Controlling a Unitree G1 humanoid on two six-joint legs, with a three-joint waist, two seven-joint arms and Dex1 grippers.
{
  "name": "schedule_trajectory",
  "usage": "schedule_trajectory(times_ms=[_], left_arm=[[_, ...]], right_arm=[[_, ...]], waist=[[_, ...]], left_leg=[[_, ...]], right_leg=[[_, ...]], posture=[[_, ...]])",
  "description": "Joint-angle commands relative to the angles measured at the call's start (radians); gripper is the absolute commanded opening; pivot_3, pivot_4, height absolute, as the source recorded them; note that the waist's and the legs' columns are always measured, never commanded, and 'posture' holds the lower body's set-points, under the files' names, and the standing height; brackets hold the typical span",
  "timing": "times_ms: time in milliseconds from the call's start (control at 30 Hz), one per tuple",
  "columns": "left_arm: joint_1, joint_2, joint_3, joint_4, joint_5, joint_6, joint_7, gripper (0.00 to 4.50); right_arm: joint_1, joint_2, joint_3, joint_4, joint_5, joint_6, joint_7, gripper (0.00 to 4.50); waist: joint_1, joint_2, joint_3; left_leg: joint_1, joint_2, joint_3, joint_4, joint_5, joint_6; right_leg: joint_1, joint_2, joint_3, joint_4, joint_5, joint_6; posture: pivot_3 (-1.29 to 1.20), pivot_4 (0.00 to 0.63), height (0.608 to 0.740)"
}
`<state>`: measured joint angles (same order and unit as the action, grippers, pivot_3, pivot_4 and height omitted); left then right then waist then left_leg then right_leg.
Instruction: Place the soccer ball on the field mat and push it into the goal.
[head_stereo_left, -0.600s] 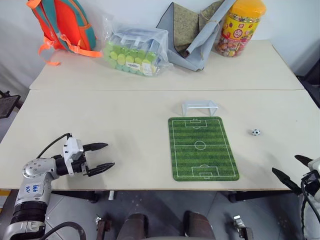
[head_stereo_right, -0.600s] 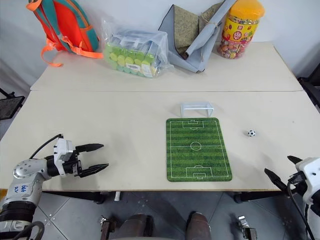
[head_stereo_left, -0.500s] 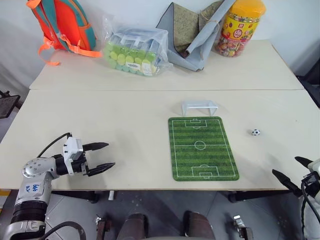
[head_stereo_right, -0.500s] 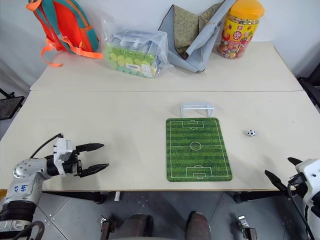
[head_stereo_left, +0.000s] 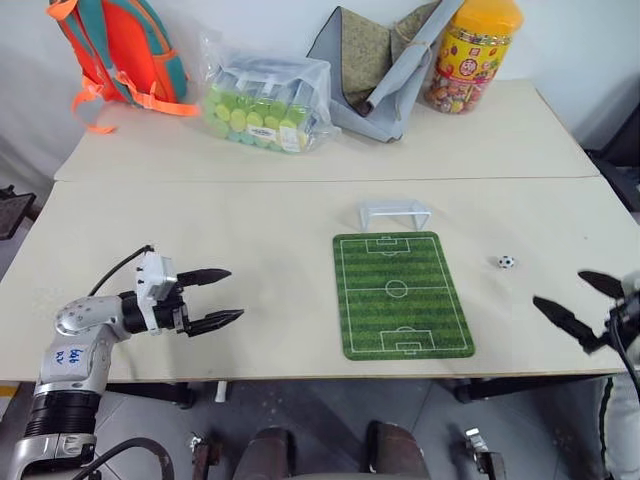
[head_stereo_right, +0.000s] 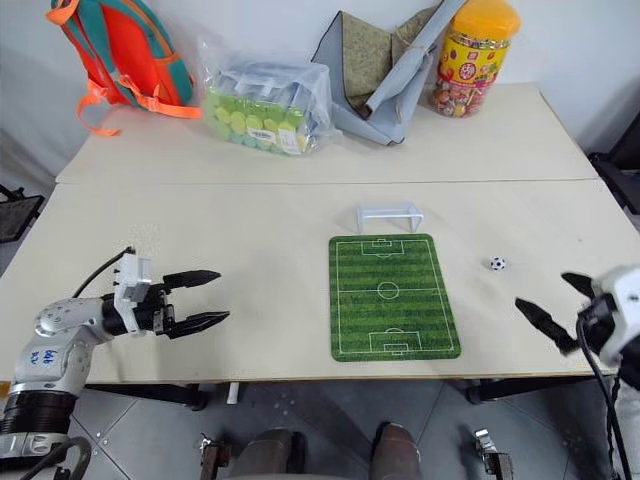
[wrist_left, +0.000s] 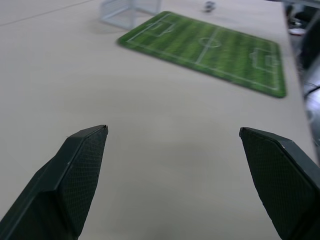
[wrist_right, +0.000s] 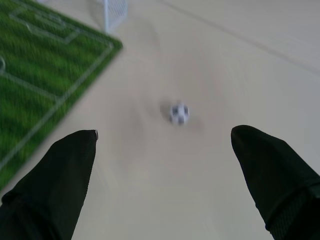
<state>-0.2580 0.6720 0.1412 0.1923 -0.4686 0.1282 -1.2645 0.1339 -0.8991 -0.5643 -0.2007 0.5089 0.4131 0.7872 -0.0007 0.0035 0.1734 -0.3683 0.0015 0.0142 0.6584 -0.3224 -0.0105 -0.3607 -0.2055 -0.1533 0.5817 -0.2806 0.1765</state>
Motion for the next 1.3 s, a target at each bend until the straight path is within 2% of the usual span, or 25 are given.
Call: schedule_trajectory(times_ms=[33,100,233,467,700,933,1300], left_arm=[[-0.051,-0.030,-0.030,-0.028,-0.004,-0.031,-0.021,4.50],[-0.060,-0.041,-0.041,-0.030,0.004,-0.040,-0.022,4.50],[-0.080,-0.060,-0.084,-0.019,0.020,-0.063,-0.045,4.50],[-0.062,-0.052,-0.077,-0.030,0.014,-0.070,-0.044,4.50],[-0.054,-0.050,-0.075,-0.021,0.025,-0.080,-0.034,4.50],[-0.060,-0.057,-0.076,-0.016,0.028,-0.083,-0.015,4.50],[-0.059,-0.067,-0.077,-0.008,0.029,-0.110,0.000,4.50]], right_arm=[[-0.104,-0.034,0.096,0.080,-0.032,0.019,0.029,4.49],[-0.154,-0.037,0.136,0.125,-0.051,0.004,0.046,4.49],[-0.355,-0.014,0.290,0.354,-0.146,-0.076,0.089,4.49],[-0.528,0.033,0.369,0.617,-0.230,-0.197,0.097,4.49],[-0.615,0.069,0.388,0.789,-0.270,-0.184,0.068,4.49],[-0.637,0.086,0.388,0.833,-0.278,-0.109,0.047,4.49],[-0.551,0.100,0.315,0.730,-0.238,-0.108,0.012,0.90]], waist=[[0.008,-0.001,0.001],[0.017,-0.001,0.001],[0.014,-0.001,0.001],[0.006,-0.002,0.001],[-0.003,-0.002,0.001],[-0.003,-0.002,0.001],[0.002,-0.002,0.001]], left_leg=[[0.000,0.000,-0.001,0.001,0.000,0.000],[-0.001,0.000,-0.001,0.002,0.000,0.000],[-0.002,0.000,0.000,0.004,-0.001,0.000],[-0.003,0.000,-0.001,0.004,-0.001,0.000],[-0.003,0.000,0.000,0.004,-0.001,0.000],[-0.002,0.000,-0.001,0.005,-0.001,0.000],[-0.002,0.000,-0.001,0.007,-0.001,0.000]], right_leg=[[0.000,0.000,0.000,0.001,0.000,0.000],[0.000,0.000,-0.001,0.001,0.000,0.000],[0.000,0.000,0.000,0.001,0.000,0.000],[0.000,0.000,-0.001,0.001,0.000,0.000],[0.000,0.000,-0.001,0.001,0.000,0.000],[0.000,0.000,-0.001,0.002,0.000,0.000],[0.002,0.000,-0.001,0.002,0.001,0.000]], posture=[[0.00,0.150,0.740],[0.00,0.150,0.740],[0.00,0.150,0.740],[0.00,0.150,0.740],[0.00,0.150,0.740],[0.00,0.150,0.740],[0.00,0.150,0.740]])
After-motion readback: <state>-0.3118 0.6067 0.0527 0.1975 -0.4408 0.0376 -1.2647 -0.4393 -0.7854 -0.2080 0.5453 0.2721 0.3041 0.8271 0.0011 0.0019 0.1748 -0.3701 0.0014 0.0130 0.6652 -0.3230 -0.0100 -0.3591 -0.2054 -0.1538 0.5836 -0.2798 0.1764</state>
